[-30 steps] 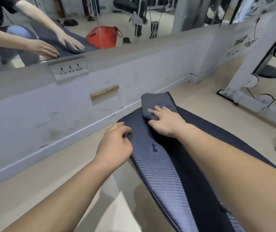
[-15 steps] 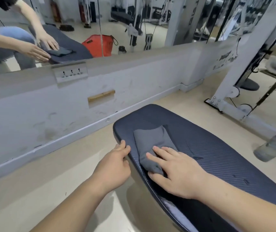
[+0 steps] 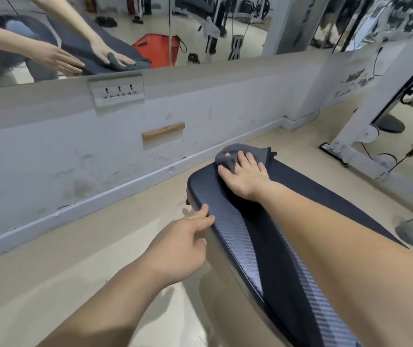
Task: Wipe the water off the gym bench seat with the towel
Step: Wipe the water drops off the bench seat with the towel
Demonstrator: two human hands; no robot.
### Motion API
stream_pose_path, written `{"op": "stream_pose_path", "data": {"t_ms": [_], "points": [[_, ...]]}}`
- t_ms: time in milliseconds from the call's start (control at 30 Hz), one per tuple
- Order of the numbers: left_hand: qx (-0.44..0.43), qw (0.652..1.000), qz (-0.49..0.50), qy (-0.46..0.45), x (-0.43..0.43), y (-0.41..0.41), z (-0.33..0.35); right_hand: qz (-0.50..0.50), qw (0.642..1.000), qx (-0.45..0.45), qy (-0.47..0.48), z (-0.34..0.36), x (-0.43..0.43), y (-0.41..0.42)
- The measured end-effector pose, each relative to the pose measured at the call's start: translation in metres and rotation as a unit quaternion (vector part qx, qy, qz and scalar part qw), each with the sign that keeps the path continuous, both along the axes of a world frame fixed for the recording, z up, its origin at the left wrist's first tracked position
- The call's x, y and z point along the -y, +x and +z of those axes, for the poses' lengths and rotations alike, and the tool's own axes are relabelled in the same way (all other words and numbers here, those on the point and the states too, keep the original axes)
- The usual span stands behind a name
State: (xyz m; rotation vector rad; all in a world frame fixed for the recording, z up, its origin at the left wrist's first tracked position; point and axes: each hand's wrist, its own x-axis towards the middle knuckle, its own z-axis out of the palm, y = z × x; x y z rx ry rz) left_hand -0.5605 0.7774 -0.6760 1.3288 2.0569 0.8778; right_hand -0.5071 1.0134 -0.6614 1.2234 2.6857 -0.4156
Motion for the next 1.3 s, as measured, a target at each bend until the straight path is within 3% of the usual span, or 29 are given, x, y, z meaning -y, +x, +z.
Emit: {"op": "stream_pose_path", "data": {"t_ms": [200,367,533,700,767,833,900,1033,1167,1300], "points": [[-0.040,0.987,0.140,0.065,0.010,-0.008,0.008,0.116,0.993,-0.027,0.022,0.002,0.081,0.052],[-0.071,0.989,0.110,0.074,0.014,0.008,0.018,0.184,0.982,-0.005,0.030,0.008,0.122,0.118],[-0.096,0.994,0.009,0.053,0.012,0.042,0.028,0.059,0.998,0.032,0.009,0.015,0.095,0.133],[-0.132,0.984,-0.117,0.037,0.001,0.059,0.028,0.109,0.991,0.011,-0.073,0.029,0.126,0.159],[-0.148,0.975,-0.163,0.009,-0.002,0.064,0.024,0.079,0.982,-0.035,-0.170,0.048,0.128,0.185],[-0.181,0.966,-0.186,-0.020,-0.005,0.071,0.022,-0.012,0.969,-0.121,-0.213,0.069,0.128,0.215],[-0.232,0.956,-0.178,-0.025,-0.008,0.075,0.023,-0.099,0.969,-0.175,-0.142,0.082,0.120,0.244],[-0.320,0.932,-0.156,-0.068,-0.018,0.091,0.036,-0.210,0.965,-0.150,-0.035,0.079,0.098,0.283],[-0.397,0.897,-0.145,-0.132,-0.024,0.126,0.039,-0.200,0.972,-0.122,-0.014,0.052,0.087,0.294],[-0.381,0.902,-0.131,-0.155,-0.047,0.128,0.027,-0.198,0.972,-0.124,-0.020,0.045,0.068,0.291]]}}
